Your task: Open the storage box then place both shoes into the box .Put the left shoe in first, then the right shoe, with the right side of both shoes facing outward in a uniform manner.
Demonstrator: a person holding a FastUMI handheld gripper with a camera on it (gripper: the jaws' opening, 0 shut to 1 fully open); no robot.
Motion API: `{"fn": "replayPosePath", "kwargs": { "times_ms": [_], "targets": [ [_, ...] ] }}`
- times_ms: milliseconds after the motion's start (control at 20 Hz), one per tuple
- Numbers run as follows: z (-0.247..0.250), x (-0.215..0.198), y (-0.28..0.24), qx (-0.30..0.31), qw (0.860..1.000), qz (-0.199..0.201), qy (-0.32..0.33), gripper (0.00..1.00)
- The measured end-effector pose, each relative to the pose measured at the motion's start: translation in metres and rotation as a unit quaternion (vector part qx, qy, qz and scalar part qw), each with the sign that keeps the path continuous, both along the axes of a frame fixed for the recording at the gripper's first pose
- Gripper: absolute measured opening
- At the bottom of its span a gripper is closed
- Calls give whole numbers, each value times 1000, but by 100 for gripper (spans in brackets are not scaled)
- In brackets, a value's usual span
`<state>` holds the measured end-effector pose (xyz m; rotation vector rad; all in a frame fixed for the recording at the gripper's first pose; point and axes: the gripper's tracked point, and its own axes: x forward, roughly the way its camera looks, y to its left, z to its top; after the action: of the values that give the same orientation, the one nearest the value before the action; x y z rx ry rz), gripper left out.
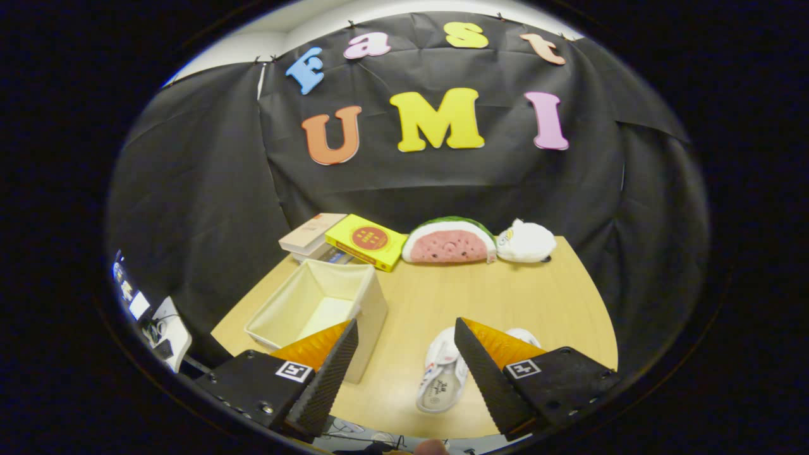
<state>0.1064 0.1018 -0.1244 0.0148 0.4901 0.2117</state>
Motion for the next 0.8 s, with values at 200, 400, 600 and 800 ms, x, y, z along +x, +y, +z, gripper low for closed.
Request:
{"fn": "replayPosePath", "kwargs": {
  "times_ms": [200, 400, 600, 800],
  "targets": [
    [-61, 0, -47, -34, 997, -17, 67, 95],
    [-129, 7, -62, -52, 988, -16, 147, 95],
    [-173, 28, -65, -50, 977, -11, 207, 95],
    [-207, 46, -68, -57, 966, -10, 252, 95]
  ]
}}
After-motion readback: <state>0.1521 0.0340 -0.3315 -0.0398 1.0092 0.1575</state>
